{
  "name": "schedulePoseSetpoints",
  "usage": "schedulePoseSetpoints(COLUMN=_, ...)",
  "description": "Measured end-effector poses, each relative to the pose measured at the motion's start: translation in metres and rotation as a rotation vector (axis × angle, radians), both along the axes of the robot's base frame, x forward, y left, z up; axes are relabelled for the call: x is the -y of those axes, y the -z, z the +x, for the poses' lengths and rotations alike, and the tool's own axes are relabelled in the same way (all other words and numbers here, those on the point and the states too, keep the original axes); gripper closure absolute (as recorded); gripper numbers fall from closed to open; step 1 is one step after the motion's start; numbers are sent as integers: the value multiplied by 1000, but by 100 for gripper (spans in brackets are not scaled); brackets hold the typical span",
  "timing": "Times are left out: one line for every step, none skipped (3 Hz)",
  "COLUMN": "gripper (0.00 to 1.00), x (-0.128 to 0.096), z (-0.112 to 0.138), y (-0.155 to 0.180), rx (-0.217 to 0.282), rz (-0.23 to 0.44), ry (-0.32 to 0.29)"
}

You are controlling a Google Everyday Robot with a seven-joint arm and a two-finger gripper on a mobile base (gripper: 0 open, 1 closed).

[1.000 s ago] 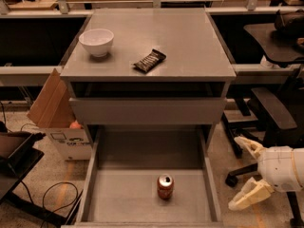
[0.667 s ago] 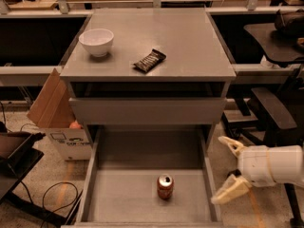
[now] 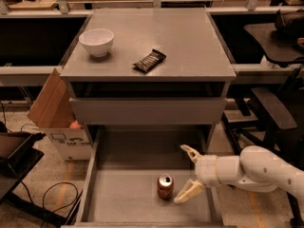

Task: Pick coke can from middle drawer and place on counter

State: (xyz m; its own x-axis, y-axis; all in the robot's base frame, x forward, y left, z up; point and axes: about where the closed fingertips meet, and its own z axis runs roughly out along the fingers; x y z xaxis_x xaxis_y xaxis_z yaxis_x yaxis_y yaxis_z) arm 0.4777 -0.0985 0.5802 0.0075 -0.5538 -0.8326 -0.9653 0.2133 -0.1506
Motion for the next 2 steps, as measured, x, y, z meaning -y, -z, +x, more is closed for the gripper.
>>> schedulePoseSetpoints(gripper=0, x=-33, z=6, y=55, rx=-16, rz=40, ry=-54)
schedulePoseSetpoints(gripper=0, x=-53, z=11, y=95, rx=-39, rz=54, ry=-90)
